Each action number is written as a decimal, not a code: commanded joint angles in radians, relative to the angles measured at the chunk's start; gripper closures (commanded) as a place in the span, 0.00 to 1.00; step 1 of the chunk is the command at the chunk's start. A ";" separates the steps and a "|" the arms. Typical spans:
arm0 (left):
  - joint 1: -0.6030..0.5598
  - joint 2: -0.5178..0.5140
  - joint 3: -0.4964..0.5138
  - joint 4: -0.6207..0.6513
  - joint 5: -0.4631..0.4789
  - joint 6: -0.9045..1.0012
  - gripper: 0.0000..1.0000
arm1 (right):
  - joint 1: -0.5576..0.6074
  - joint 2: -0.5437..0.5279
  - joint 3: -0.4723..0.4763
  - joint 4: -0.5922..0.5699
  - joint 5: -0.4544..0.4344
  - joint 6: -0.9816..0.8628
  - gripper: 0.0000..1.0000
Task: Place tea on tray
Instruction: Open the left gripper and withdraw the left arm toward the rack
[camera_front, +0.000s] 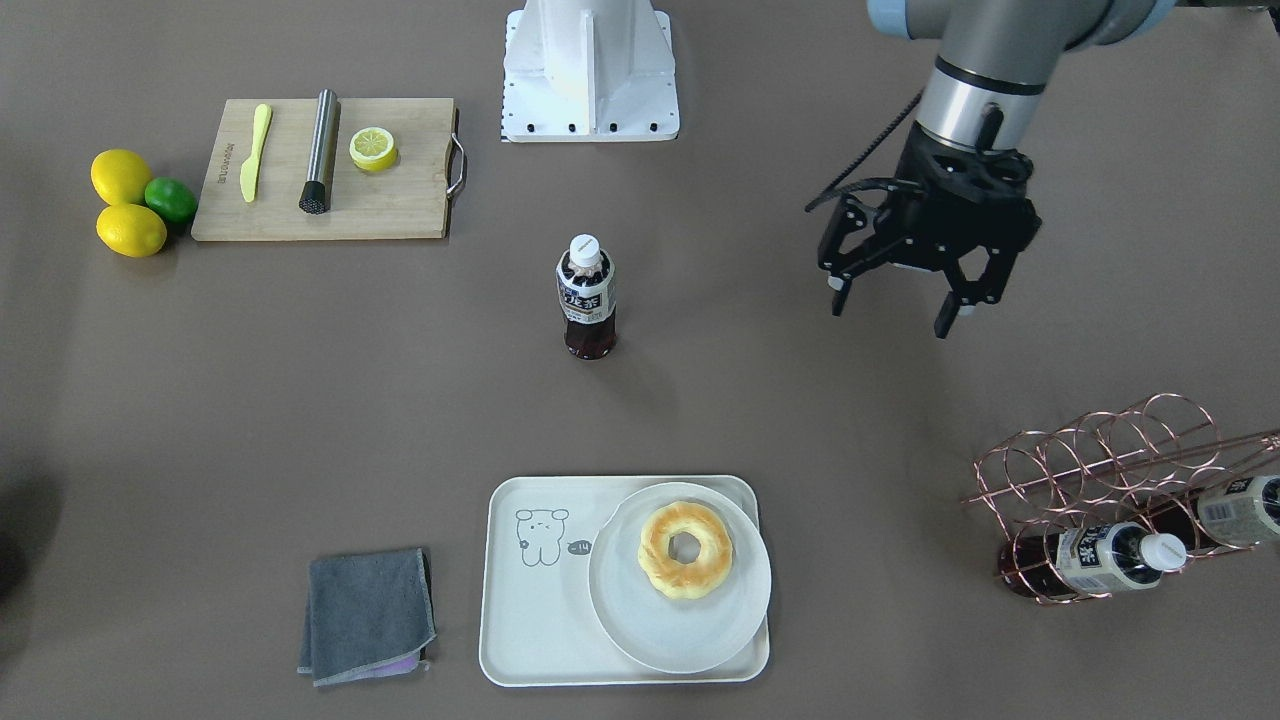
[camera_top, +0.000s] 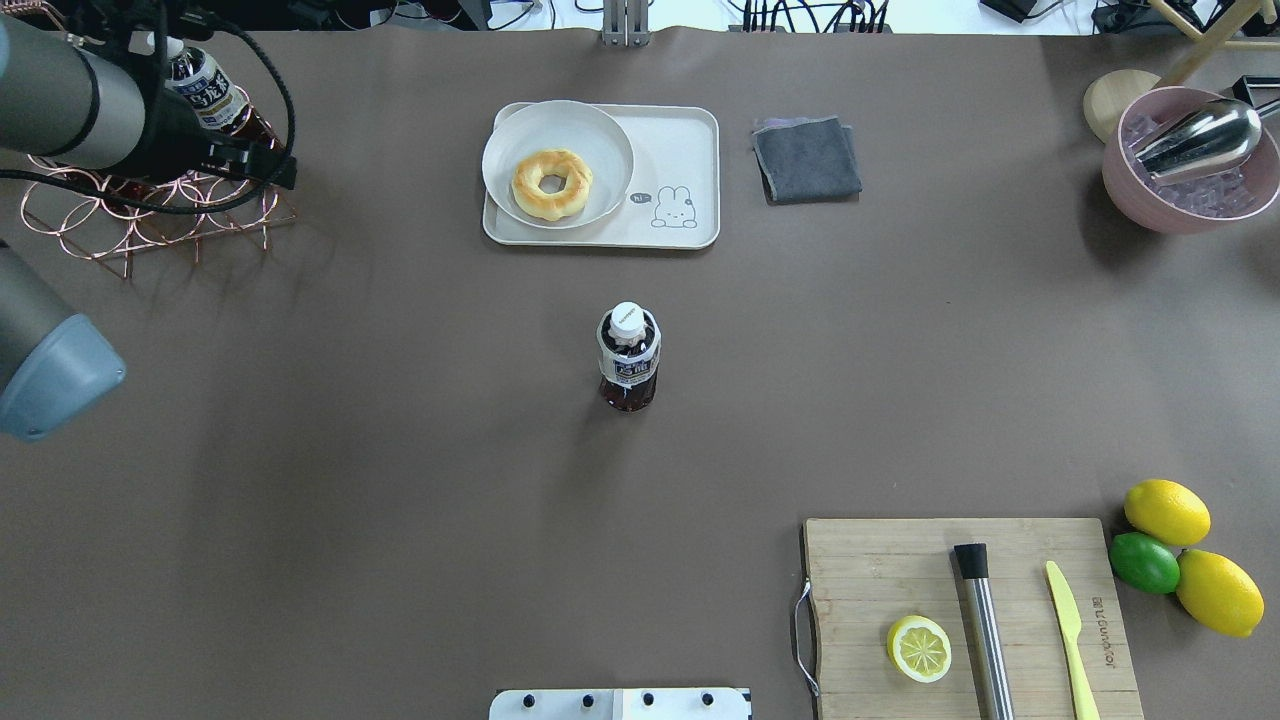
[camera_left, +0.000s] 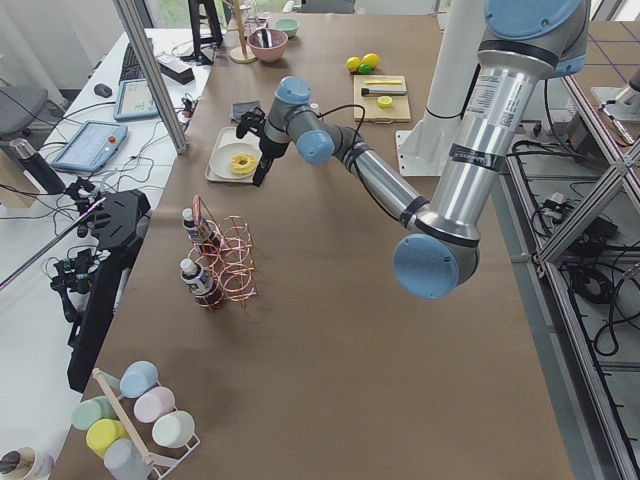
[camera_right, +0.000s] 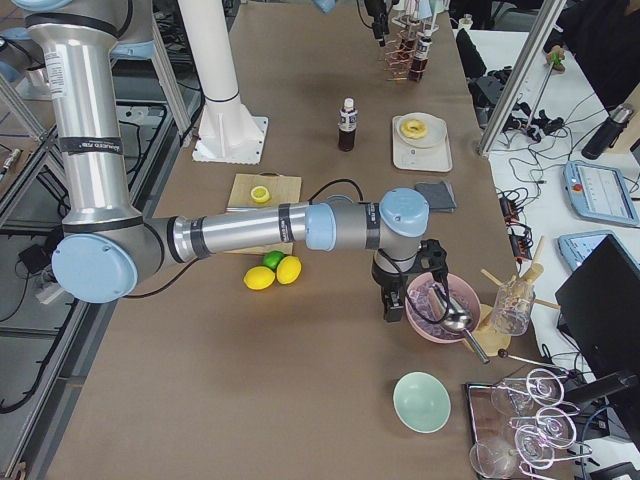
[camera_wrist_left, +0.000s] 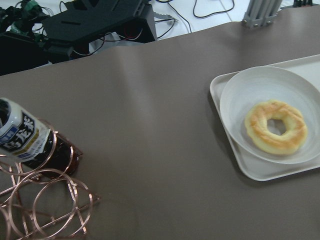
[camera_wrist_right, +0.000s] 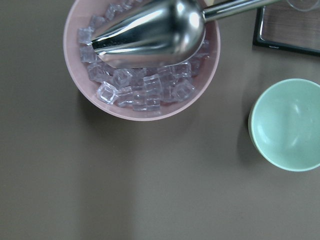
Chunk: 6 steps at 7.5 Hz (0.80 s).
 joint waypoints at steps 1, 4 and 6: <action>-0.184 0.182 0.017 0.004 -0.324 0.229 0.02 | -0.058 0.043 0.011 -0.002 0.003 0.004 0.00; -0.359 0.263 0.101 0.005 -0.337 0.543 0.02 | -0.101 0.153 0.175 -0.307 0.029 0.005 0.00; -0.435 0.334 0.115 0.004 -0.338 0.642 0.02 | -0.216 0.268 0.249 -0.396 0.023 0.223 0.00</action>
